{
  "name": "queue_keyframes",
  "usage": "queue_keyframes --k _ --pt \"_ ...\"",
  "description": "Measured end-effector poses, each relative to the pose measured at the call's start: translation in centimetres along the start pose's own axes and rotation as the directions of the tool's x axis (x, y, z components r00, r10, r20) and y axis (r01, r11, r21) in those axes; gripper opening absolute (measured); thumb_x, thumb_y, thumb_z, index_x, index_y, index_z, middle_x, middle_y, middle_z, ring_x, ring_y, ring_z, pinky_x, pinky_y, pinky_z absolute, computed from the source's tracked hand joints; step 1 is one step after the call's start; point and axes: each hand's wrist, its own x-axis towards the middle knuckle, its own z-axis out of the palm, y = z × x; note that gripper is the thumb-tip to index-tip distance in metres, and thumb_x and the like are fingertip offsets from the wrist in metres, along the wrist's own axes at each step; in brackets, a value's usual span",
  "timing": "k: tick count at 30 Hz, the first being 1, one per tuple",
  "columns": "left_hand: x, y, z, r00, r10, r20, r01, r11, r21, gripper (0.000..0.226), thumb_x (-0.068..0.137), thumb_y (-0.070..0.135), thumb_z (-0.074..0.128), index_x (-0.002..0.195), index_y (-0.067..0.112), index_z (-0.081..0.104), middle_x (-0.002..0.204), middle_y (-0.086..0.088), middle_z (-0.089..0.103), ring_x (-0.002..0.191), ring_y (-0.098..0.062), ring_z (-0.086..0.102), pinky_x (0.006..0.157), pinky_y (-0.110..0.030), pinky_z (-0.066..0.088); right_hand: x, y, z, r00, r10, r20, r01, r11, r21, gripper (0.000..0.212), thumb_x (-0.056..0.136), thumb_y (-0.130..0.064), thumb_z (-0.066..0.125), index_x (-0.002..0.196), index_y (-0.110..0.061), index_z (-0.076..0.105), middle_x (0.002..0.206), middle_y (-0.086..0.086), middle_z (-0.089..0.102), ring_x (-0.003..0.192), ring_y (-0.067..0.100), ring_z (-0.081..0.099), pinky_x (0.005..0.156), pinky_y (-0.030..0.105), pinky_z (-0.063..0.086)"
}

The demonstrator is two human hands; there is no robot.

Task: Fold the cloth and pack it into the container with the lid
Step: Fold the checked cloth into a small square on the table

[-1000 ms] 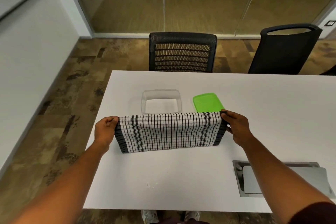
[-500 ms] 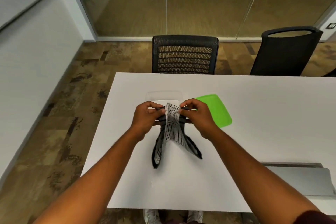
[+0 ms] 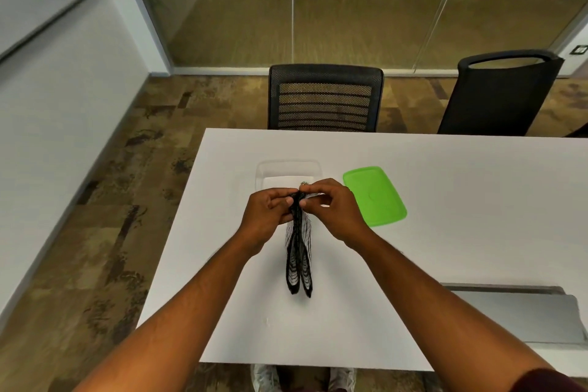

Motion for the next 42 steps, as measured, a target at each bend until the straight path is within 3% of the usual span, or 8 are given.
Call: queue_keyframes --k 6,16,21,26,31,35,38,42 --pt "0.1 0.1 0.7 1.0 0.015 -0.012 -0.014 0.995 0.102 0.019 0.096 0.01 0.062 0.11 0.012 0.074 0.098 -0.007 0.079 0.095 -0.022 0.076 0.083 -0.034 0.061 0.1 -0.2 0.1 0.978 -0.187 -0.094 0.158 0.955 -0.251 0.023 0.07 -0.021 0.09 0.088 -0.021 0.076 0.088 -0.009 0.066 0.072 0.011 0.068 0.07 0.035 0.057" --pt "0.5 0.9 0.8 0.999 0.007 0.047 -0.01 0.997 0.076 0.022 0.084 0.016 0.078 0.104 0.008 0.076 0.093 -0.014 0.079 0.091 -0.027 0.076 0.082 -0.037 0.062 0.3 -0.5 -0.7 0.933 -0.352 -0.076 0.295 0.868 -0.4 0.026 0.066 -0.033 0.085 0.079 -0.027 0.064 0.078 -0.011 0.066 0.068 0.006 0.062 0.063 0.035 0.052" --pt "0.9 1.2 0.6 0.998 0.055 0.026 -0.058 0.987 0.148 0.015 0.09 0.015 0.071 0.103 0.009 0.076 0.092 -0.009 0.079 0.09 -0.023 0.076 0.081 -0.035 0.061 1.0 0.7 -2.3 0.951 -0.3 0.082 0.302 0.832 -0.466 0.065 0.048 -0.061 0.09 0.099 -0.034 0.059 0.1 -0.015 0.06 0.093 0.009 0.055 0.074 0.027 0.046" --pt "1.2 1.6 -0.1 0.992 0.129 -0.01 -0.122 0.962 0.244 0.016 0.095 0.011 0.064 0.107 0.011 0.075 0.101 -0.007 0.077 0.1 -0.021 0.073 0.096 -0.04 0.056 1.3 3.8 -5.6 0.984 -0.069 0.165 0.151 0.816 -0.558 0.087 0.048 -0.052 0.095 0.122 -0.034 0.052 0.124 -0.012 0.054 0.113 0.011 0.044 0.086 0.03 0.037" --pt "1.1 1.6 0.0 0.965 0.26 -0.016 -0.239 0.91 0.34 0.019 0.1 0.013 0.054 0.11 0.024 0.067 0.09 0.0 0.073 0.085 -0.017 0.068 0.081 -0.035 0.055 0.4 5.4 -5.5 0.983 -0.012 0.182 0.105 0.852 -0.513 0.048 0.079 -0.031 0.08 0.118 -0.03 0.052 0.106 -0.015 0.068 0.1 0.014 0.068 0.082 0.039 0.054" --pt "1.4 1.3 -0.4 0.927 0.37 -0.057 -0.307 0.839 0.449 0.023 0.101 0.008 0.045 0.096 0.024 0.061 0.087 0.009 0.066 0.08 -0.007 0.06 0.075 -0.023 0.047 0.0 5.7 -4.7 0.989 -0.085 0.122 0.14 0.81 -0.569 0.02 0.092 -0.025 0.062 0.11 -0.029 0.057 0.097 -0.015 0.067 0.09 0.013 0.065 0.08 0.042 0.054" --pt "1.6 1.1 -0.9 0.912 0.4 -0.091 -0.309 0.816 0.488 0.03 0.101 0.004 0.041 0.089 0.023 0.061 0.085 0.016 0.063 0.08 0.002 0.057 0.075 -0.011 0.044 -0.5 5.7 -4.4 0.986 -0.115 0.123 0.162 0.841 -0.516 0.03 0.095 -0.033 0.058 0.121 -0.034 0.045 0.091 -0.021 0.059 0.077 0.005 0.059 0.069 0.034 0.048" --pt "1.8 1.0 -1.1 0.906 0.402 -0.129 -0.298 0.826 0.478 0.028 0.102 0.006 0.04 0.092 0.021 0.063 0.088 0.013 0.065 0.082 0.003 0.058 0.074 -0.009 0.044 -1.5 6.0 -4.1 0.962 -0.158 0.224 0.252 0.827 -0.502 0.051 0.085 -0.06 0.066 0.121 -0.037 0.039 0.102 -0.02 0.058 0.089 0.007 0.062 0.073 0.027 0.05"
